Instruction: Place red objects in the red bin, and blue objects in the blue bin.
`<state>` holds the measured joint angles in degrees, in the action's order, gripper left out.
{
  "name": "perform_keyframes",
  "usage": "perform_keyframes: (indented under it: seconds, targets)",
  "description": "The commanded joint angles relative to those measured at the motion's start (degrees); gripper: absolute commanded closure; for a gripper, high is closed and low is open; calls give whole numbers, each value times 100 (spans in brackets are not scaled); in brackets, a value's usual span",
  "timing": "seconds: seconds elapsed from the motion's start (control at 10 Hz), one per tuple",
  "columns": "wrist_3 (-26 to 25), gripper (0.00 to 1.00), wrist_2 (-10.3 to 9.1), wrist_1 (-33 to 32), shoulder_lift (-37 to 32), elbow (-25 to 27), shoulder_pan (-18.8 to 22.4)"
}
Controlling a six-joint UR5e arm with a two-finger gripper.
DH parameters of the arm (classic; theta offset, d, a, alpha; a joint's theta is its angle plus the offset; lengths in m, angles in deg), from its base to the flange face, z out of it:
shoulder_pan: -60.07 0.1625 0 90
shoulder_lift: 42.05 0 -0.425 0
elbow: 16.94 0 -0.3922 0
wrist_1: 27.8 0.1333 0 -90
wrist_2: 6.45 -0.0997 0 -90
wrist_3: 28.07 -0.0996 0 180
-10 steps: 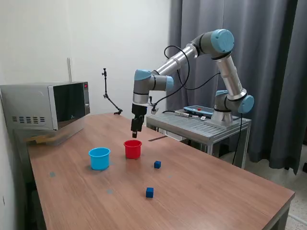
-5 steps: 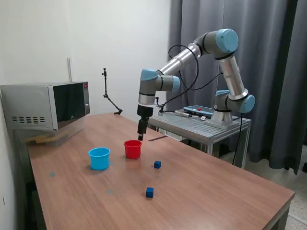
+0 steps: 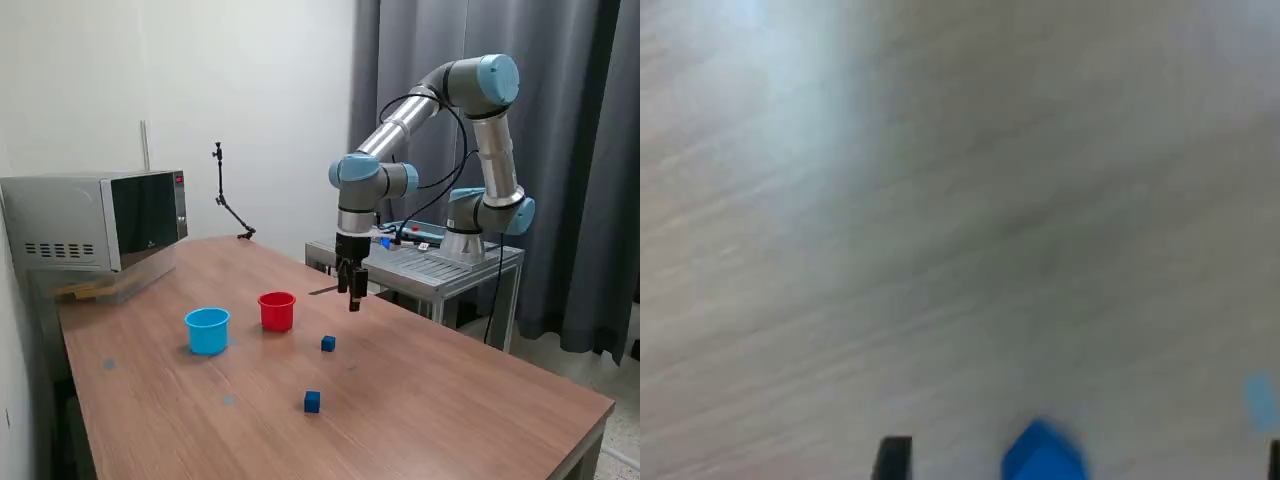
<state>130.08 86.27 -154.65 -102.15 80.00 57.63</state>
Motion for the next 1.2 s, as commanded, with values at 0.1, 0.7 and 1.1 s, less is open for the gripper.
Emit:
perform_keyframes:
  seconds: [0.1, 0.7, 1.1]
  targets:
    - [2257, 0, -588, 11, -309, 212, -10]
    - [3898, 0, -878, 2040, -213, -97, -397]
    - [4346, 0, -826, 2604, -151, -351, -380]
